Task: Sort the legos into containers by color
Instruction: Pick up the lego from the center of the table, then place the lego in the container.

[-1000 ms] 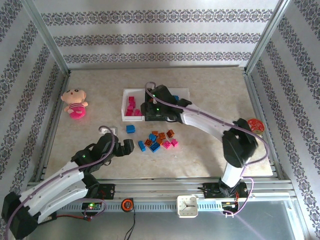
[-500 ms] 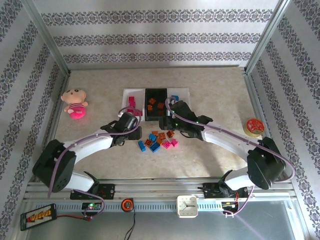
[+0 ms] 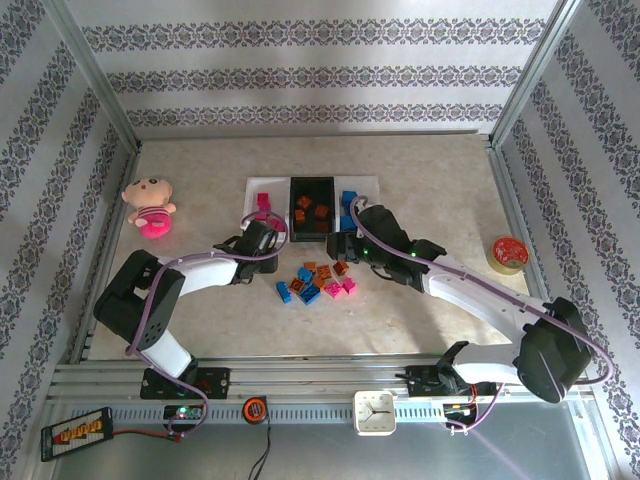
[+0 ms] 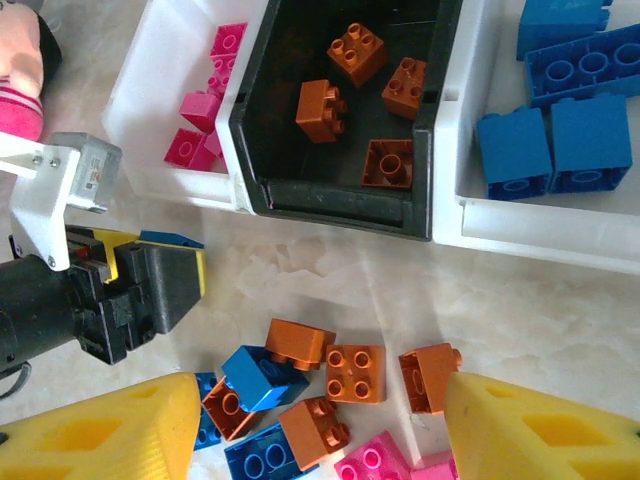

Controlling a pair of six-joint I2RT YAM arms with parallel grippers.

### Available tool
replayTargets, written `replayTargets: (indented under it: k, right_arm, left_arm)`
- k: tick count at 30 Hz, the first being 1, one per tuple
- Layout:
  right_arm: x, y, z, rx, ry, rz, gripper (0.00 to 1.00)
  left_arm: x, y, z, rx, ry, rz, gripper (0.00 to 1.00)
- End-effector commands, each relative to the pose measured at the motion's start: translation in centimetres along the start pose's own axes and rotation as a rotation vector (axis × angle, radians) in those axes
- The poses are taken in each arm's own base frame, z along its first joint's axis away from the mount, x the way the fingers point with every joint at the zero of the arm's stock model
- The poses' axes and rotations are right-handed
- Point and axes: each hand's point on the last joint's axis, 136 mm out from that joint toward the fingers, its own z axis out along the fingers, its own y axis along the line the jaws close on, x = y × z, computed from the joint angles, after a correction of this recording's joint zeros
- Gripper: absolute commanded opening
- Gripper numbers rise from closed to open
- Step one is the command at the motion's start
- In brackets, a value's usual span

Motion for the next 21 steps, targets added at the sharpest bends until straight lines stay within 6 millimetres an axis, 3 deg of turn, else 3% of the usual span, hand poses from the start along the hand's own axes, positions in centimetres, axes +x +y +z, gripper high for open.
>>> replayTargets:
  k: [1,4,7,11,14,21]
  right_arm:
    - [-0.2,-1.5,-0.7,0.035,-0.031,0.041,0.66]
    - [0.0,-2.9,-1.2,0.057,-0.043,0.072,0.66]
    - [0.3,-4.5,-1.7,0.081,-0.058,0.102,0.66]
    - [0.9,-6.7,-2.5,0.130,-0.078,0.138,0.66]
    - [1.6,-8.2,-3.1,0.164,-0.088,0.163,0.66]
    - [3.0,-9.4,-3.8,0.182,-0.091,0.196,0.66]
  left_arm:
    - [-1.3,-0.6,-0.2,0.040,-0.043,-0.007,0.44]
    - [-1.1,-1.2,-1.6,0.080,-0.039,-0.006,0.37]
    - [-1.4,-2.9,-4.5,0.142,-0.072,0.011,0.36]
    - [-2.8,-7.4,-8.9,0.241,-0.124,0.080,0.36]
    - [-4.5,-11.8,-10.9,0.323,-0.150,0.132,0.36]
    - [-10.5,-20.4,-11.0,0.493,-0.191,0.139,0.36]
